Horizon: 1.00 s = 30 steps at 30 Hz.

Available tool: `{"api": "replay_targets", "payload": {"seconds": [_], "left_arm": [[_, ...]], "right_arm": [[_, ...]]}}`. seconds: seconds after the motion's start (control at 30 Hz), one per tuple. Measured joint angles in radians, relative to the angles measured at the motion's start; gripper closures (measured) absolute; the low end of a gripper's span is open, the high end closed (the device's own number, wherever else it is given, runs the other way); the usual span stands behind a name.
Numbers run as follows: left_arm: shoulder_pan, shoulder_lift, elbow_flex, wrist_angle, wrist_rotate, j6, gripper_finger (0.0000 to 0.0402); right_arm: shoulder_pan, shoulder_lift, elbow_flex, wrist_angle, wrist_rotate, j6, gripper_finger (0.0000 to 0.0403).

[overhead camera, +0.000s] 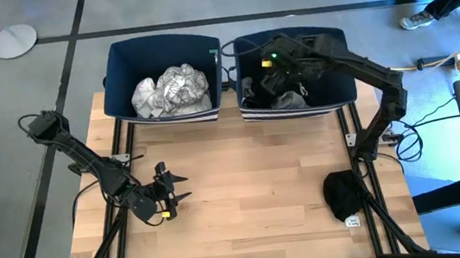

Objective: Sort clothes
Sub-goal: Put the black underwear into the left laundry organizer

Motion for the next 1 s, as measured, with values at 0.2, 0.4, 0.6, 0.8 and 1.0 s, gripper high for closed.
{"api": "replay_targets", "payload": {"seconds": [0.2,0.4,0.6,0.8,1.0], "left_arm": [[0.000,0.000,0.000,0.000,0.000,0.002,0.0179],[0.000,0.000,0.000,0.000,0.000,0.000,0.0179],[0.000,0.000,0.000,0.000,0.000,-0.001,0.0179],[0.000,0.000,0.000,0.000,0.000,-0.001,0.0179],[0.000,0.000,0.000,0.000,0.000,0.004,0.0179]], "right_arm": [[0.122,-0.001,0.141,-0.152,-0.111,0.159,0.0158],[0.329,0.000,0.138,-0.257,-0.251,0.352,0.0165],[0.549,-0.001,0.037,-0.260,-0.344,0.581,0.0166],[0.701,-0.005,-0.140,-0.262,-0.351,0.732,0.0166],[0.797,-0.024,-0.341,-0.261,-0.427,0.877,0.0166]]}}
